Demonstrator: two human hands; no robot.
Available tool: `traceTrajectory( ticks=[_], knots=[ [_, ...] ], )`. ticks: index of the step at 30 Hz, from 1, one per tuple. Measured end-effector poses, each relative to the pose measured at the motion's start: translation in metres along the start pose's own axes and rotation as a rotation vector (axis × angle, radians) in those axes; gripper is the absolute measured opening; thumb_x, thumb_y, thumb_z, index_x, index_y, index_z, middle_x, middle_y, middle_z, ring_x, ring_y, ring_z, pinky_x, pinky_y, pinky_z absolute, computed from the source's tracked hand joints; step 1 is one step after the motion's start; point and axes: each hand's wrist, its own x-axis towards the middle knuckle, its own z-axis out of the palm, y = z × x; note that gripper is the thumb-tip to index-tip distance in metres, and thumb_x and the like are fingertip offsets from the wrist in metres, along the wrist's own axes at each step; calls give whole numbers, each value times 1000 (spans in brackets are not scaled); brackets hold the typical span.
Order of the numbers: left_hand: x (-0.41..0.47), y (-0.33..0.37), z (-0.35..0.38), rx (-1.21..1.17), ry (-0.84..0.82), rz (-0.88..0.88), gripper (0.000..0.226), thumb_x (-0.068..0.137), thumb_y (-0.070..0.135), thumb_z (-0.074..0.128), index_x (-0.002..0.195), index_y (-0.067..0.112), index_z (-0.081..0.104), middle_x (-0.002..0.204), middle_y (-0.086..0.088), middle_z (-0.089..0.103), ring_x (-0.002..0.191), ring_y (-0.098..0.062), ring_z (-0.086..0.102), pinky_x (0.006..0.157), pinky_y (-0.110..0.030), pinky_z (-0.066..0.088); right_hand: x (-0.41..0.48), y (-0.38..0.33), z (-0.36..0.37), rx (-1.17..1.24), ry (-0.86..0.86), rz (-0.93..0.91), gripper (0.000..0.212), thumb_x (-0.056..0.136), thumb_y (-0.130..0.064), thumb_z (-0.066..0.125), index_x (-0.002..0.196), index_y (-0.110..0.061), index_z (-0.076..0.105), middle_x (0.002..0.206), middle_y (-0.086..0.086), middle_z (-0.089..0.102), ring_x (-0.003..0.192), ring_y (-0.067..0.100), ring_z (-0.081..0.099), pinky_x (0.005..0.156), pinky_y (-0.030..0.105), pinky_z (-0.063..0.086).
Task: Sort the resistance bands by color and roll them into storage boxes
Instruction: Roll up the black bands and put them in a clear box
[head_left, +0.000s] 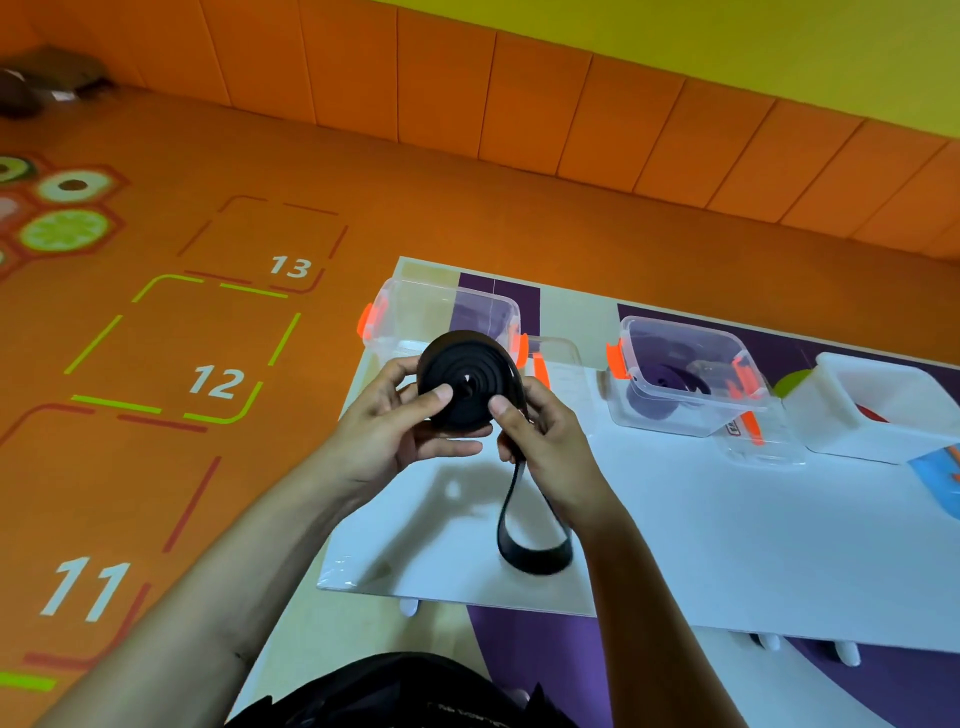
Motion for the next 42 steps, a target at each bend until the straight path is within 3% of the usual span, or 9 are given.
traceTrajectory(
  ticks=[3,5,8,12,16,22,28,38,42],
  knots=[
    [1,-2,3,43,40,-17,24,98,10,58,120,12,48,129,-26,63,95,-48,73,69,-42,63,3,0,2,2,-5,-2,17,102,-28,61,117,-22,67,77,-1,54,61,21,44,56,28,37],
    [2,5,-3,325,50,-1,24,100,12,61,121,11,49,131,-15,61,90,-38,76,67,-42,63,4,0,-3,-31,-17,7,16,102,-26,61,116,-22,68,69,-8,50,59,20,40,56,25,33],
    [0,21,-17,869,101,53,28,93,30,72,116,25,57,126,8,55,78,-19,72,66,-39,63,4,-4,-14,-136,-89,8,13,101,-23,64,113,-19,68,68,-21,56,61,1,51,62,13,37],
    [-4,40,-23,1132,-66,112,31,89,48,72,118,43,60,112,17,61,72,-10,63,64,-28,52,3,-11,-11,-231,-235,26,14,94,-26,73,106,-20,71,88,-6,67,87,6,61,82,23,47],
    [-6,44,-24,982,-198,71,20,96,34,68,110,20,69,96,-3,68,79,-23,67,64,-39,58,0,-15,-10,-99,-231,41,16,87,-13,80,99,-7,72,77,-7,62,65,3,56,66,14,42],
    [-8,41,-28,822,-233,-45,31,93,44,69,110,18,68,101,-13,67,86,-34,72,69,-37,61,2,-8,-17,-12,-226,105,14,86,-11,80,96,-6,71,64,-12,52,55,16,27,54,27,23],
    [-4,25,-28,783,-145,89,28,97,40,60,107,14,66,90,3,69,81,-29,72,71,-43,64,5,-6,-12,-18,-145,75,21,83,-31,79,97,-16,73,81,0,62,61,19,44,59,26,39],
    [3,3,-9,330,9,-65,24,107,29,46,112,6,53,105,-16,66,91,-41,75,82,-50,62,8,-1,3,5,106,18,18,102,-27,60,115,-21,71,74,-14,65,62,11,50,64,24,45],
    [1,23,-17,732,-29,-161,41,98,51,53,112,13,61,117,-5,66,88,-28,76,77,-47,63,7,-5,-8,-130,15,-15,21,105,-22,57,119,-14,70,67,-24,62,62,-4,57,64,10,40]
  ],
)
